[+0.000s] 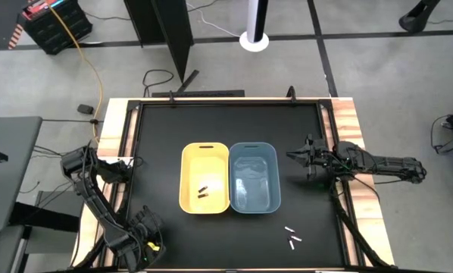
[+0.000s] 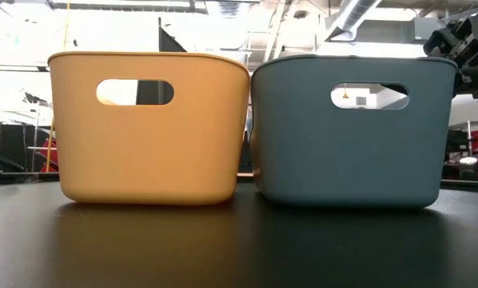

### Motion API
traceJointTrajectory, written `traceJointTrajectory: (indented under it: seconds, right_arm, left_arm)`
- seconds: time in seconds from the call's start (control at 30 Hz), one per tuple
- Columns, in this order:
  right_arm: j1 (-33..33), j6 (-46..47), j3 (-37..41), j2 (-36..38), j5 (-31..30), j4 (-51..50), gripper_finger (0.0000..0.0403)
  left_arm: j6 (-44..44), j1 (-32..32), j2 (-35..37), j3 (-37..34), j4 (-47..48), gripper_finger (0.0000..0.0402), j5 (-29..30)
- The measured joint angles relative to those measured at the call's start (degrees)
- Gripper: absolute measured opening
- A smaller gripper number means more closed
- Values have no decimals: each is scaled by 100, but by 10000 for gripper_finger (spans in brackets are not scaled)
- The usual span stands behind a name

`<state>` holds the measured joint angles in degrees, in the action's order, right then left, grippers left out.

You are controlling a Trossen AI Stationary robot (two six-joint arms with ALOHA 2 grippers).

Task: Sort batteries
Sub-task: Put the black battery into the yellow bin

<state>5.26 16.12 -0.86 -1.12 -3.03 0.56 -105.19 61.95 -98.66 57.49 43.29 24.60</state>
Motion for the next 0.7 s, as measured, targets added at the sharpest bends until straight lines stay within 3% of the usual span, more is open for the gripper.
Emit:
traceJointTrajectory:
  seconds: [0.27,0.4,0.53,0.7]
  right_arm:
    - [2,0,0,1,0,0,43]
    - [0,0,0,0,0,-1,43]
    - [2,0,-2,0,0,-4,43]
    - [2,0,-2,1,0,-7,43]
  left_arm:
    - [87,4,85,7,92,17,315]
    - [310,7,414,9,106,17,777]
    - [726,35,954,11,106,17,1535]
    - [1831,-128,1603,15,88,17,2955]
